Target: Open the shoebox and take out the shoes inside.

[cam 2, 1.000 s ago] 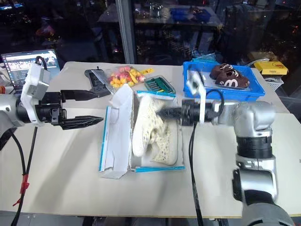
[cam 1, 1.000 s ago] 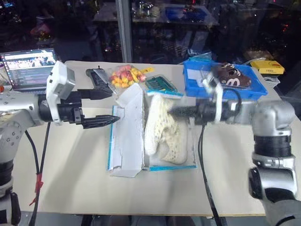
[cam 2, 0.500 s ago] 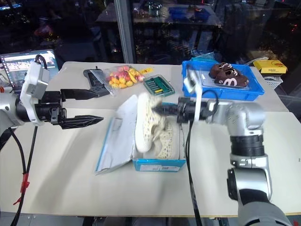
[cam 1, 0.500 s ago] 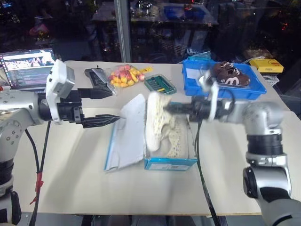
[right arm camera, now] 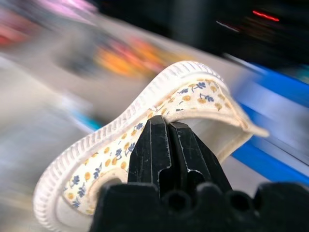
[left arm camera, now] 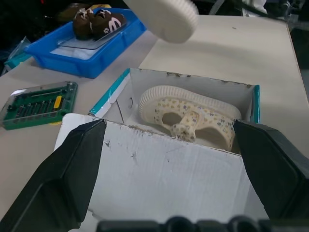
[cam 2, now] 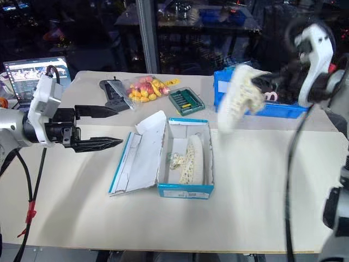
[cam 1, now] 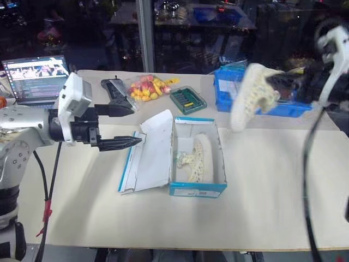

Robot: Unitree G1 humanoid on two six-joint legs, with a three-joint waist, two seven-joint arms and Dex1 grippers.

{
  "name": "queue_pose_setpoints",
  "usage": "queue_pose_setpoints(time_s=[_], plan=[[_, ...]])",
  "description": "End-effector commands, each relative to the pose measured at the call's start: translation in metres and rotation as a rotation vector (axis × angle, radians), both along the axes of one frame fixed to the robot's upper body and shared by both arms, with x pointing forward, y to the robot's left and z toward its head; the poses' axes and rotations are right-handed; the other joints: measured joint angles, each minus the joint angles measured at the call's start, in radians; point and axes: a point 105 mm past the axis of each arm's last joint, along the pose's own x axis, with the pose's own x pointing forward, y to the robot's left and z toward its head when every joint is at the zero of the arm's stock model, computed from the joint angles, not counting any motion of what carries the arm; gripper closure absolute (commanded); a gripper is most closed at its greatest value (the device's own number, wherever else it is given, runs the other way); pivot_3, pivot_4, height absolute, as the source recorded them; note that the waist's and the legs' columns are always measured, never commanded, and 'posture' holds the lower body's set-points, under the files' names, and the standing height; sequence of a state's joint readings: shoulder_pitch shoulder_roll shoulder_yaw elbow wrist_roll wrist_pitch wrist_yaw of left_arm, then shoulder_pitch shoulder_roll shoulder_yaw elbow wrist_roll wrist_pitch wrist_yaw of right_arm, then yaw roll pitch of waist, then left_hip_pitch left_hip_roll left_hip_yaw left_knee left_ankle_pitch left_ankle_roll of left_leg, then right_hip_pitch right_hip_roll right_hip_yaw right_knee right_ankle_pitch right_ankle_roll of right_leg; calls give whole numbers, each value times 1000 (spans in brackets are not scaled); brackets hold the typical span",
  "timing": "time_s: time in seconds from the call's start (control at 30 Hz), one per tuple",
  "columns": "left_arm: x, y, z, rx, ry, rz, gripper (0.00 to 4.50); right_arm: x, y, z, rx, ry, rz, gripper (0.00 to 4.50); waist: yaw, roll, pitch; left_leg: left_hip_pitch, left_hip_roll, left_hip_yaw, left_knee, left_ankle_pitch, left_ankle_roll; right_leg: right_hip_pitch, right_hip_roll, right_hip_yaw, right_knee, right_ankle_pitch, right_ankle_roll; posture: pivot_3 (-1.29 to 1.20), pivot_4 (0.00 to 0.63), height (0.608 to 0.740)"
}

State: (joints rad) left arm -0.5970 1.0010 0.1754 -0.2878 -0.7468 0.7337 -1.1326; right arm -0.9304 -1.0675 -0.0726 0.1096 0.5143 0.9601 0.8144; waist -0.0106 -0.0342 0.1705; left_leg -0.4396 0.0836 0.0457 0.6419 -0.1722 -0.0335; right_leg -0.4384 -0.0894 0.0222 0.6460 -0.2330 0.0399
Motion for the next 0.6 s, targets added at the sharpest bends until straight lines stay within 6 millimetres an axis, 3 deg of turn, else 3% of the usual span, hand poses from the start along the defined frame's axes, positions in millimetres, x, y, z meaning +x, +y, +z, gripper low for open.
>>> queue_pose_setpoints(time_s=[0.03,0.2,0.37,0.47,0.6], plan=[[3,-6,6,0,-50,-30,0,-5,-11,15,-137,-65,4,4380,-8,3,2,0,0,0,0,0,0,0,0,1,0,0,0,0,150,739],[6,-9,5,-4,-46,-45,0,25,-40,-58,-393,110,-61,4380,-27,3,2,1,0,0,0,0,0,0,1,2,0,0,0,0,150,739],[5,-8,4,-2,-45,-40,0,48,-63,-107,-576,228,-128,4380,-31,4,2,0,-1,0,1,0,0,-1,1,3,0,0,1,0,150,739],[4,-7,4,1,-43,-29,0,59,-56,-119,-570,244,-112,4380,-26,3,2,0,0,-1,0,0,0,0,1,2,0,0,1,0,150,739],[1,-6,3,4,-39,-21,0,79,-37,-112,-488,171,-138,4380,-21,3,2,0,-1,-1,1,0,0,0,1,2,0,0,1,0,150,739]])
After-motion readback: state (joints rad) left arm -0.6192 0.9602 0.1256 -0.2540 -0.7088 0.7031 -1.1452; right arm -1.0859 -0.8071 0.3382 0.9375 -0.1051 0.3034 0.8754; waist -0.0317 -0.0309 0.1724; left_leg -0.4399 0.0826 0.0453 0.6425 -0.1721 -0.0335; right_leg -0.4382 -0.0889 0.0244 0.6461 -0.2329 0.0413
